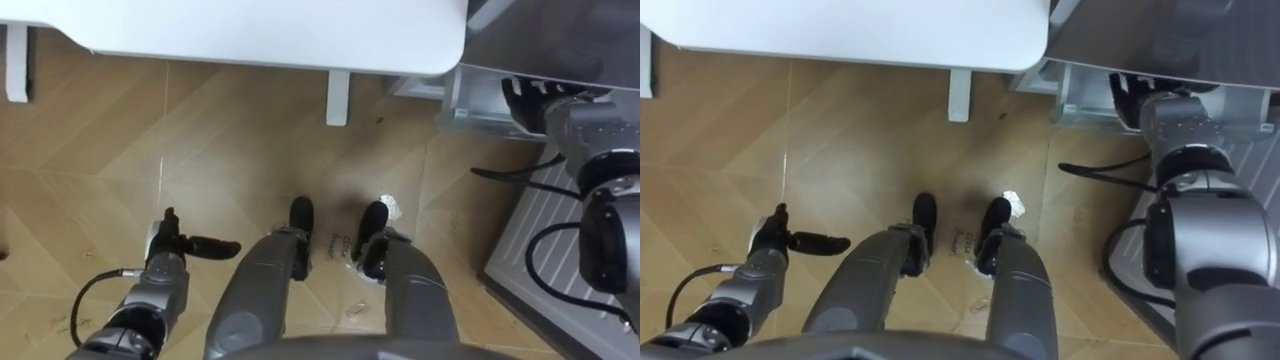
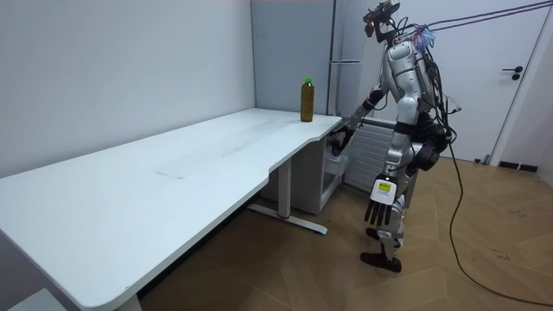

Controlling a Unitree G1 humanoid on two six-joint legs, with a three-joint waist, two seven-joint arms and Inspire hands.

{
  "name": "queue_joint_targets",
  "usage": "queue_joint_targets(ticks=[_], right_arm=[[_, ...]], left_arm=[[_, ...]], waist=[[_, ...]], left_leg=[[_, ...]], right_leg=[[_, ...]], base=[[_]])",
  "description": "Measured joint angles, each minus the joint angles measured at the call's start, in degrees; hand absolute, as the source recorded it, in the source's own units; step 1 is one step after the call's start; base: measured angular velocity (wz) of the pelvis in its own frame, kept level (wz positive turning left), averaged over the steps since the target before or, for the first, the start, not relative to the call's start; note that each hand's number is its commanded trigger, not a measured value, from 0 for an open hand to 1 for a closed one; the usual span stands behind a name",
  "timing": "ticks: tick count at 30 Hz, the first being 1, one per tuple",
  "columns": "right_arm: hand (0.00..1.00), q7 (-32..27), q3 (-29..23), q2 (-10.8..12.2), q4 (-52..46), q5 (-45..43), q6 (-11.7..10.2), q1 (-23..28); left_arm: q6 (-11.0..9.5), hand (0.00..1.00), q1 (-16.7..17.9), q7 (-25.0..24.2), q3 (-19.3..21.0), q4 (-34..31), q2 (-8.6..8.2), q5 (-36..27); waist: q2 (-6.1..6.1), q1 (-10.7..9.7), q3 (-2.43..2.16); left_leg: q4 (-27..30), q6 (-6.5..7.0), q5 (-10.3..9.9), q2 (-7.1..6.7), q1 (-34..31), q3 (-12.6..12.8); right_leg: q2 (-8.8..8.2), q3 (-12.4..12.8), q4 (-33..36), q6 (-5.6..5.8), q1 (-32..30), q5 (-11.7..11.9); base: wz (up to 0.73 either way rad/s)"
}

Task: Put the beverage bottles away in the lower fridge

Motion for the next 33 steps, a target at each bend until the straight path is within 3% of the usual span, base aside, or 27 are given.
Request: queue_joint_targets(ticks=[7,16,20,25,33], right_arm=[[0.0,-0.4,-1.8,-0.6,0.1,0.2,-1.6,0.0],[0.0,-1.2,-1.8,-0.6,0.2,0.2,-1.6,0.3],[0.0,-1.2,-1.8,-0.6,0.4,0.3,-1.6,2.3],[0.0,-0.5,-1.8,-0.6,0.5,1.1,-1.2,4.2],[0.0,2.3,-1.8,-0.5,0.5,0.1,-0.6,9.9]], left_arm=[[-0.1,0.0,0.1,0.0,0.0,0.2,0.03,-3.2],[-0.1,0.0,0.1,-0.1,-1.3,0.2,0.11,-4.7],[-0.1,0.0,0.4,-0.1,-1.6,0.3,0.11,-4.5],[0.0,0.0,1.6,-0.1,-1.5,0.1,0.93,-4.4],[0.0,0.0,4.7,-3.0,4.1,-0.1,1.96,-4.3]], waist=[[0.06,-0.1,-0.04],[0.13,0.2,-0.08],[0.48,1.5,-0.12],[0.82,1.7,-0.15],[1.62,2.2,-0.59]], left_leg=[[0.0,0.0,0.0,0.03,0.1,0.0],[0.4,0.0,0.0,0.04,0.5,0.0],[0.5,-0.01,0.0,0.14,2.2,-0.1],[0.1,-0.02,0.0,0.05,4.2,-0.7],[-1.1,-0.18,-0.2,0.1,10.0,-1.3]], right_leg=[[0.09,0.1,0.0,-0.02,0.1,0.0],[-0.03,0.1,0.5,-0.05,0.4,0.0],[0.22,0.0,0.1,-0.08,2.4,0.0],[0.3,-0.1,-0.3,-0.04,4.5,-0.1],[0.74,-0.4,-2.2,0.23,10.9,-0.3]], base=[[0.0],[0.0],[0.0],[0.03],[0.03]])
